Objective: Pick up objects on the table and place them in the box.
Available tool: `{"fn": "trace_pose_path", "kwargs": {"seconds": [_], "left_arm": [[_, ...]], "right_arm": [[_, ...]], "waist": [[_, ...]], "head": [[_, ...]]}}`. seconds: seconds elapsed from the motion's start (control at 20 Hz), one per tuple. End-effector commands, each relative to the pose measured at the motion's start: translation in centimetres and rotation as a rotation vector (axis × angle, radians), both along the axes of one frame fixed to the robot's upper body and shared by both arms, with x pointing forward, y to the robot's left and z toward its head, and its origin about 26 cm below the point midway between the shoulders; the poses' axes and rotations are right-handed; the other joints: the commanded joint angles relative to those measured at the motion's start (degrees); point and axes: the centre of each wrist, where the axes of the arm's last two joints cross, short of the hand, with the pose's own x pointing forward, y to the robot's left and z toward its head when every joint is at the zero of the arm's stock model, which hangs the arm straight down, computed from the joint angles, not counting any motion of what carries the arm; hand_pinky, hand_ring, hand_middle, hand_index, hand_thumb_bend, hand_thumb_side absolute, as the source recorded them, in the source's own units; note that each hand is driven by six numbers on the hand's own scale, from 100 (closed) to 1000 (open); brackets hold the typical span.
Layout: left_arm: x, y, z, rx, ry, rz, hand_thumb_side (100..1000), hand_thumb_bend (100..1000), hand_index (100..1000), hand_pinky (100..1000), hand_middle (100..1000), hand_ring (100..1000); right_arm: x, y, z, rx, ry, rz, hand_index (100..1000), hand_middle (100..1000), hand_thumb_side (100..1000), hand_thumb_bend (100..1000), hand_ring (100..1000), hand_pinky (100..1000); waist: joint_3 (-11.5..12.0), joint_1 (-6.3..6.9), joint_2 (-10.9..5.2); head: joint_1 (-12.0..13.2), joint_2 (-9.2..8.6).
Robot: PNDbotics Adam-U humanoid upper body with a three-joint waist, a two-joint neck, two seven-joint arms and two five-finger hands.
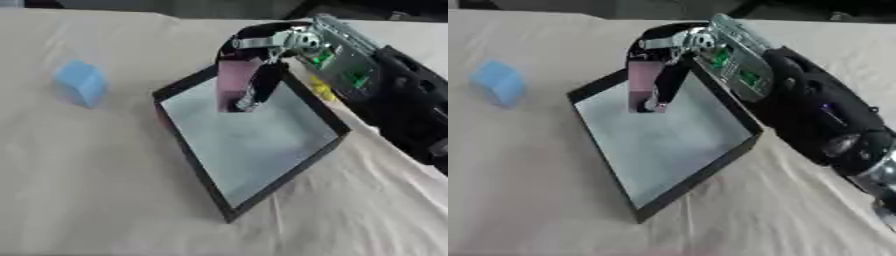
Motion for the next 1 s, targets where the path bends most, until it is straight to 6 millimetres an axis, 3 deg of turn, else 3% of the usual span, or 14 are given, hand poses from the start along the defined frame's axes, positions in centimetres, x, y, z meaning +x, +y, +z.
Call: {"fn": "trace_pose_path", "kwargs": {"seconds": [0.05,0.25,0.4,0.6,0.8,1.0], "left_arm": [[0.0,0.1,0.9,0.012,-0.028,-0.001,803,100,775,827,777,744],[0.0,0.1,0.9,0.013,-0.032,-0.001,802,100,775,827,777,744],[0.0,0.1,0.9,0.013,-0.030,-0.001,803,100,775,827,777,744],[0.0,0.1,0.8,0.012,-0.027,-0.001,803,100,776,828,777,744],[0.0,0.2,0.8,0.012,-0.024,-0.001,803,100,775,828,776,744],[0.0,0.2,0.7,0.014,-0.023,0.001,802,100,775,829,776,744]], "right_arm": [[0.6,-0.8,0.0,-0.041,-0.038,-0.007,839,662,198,419,743,810],[1.5,-1.6,-1.3,-0.068,-0.051,-0.012,885,747,412,472,814,855],[1.7,-2.3,-1.4,-0.052,-0.083,-0.015,898,773,487,522,840,877],[1.9,-2.9,-1.4,-0.043,-0.109,-0.029,903,785,517,554,853,888],[1.9,-3.4,-1.1,-0.020,-0.118,-0.036,899,777,492,537,846,886],[1.0,-5.3,1.1,0.098,-0.152,-0.064,890,757,420,502,826,879]], "waist": [[0.0,0.34,-0.68],[0.0,0.37,-0.69],[-0.1,0.40,-0.71],[-0.2,0.43,-0.78],[-0.3,0.50,-0.84],[-0.5,0.51,-0.83]], "head": [[0.1,-0.08],[0.1,-0.08],[0.2,-0.08],[0.3,-0.08],[0.3,-0.08],[0.2,-0.08]]}}
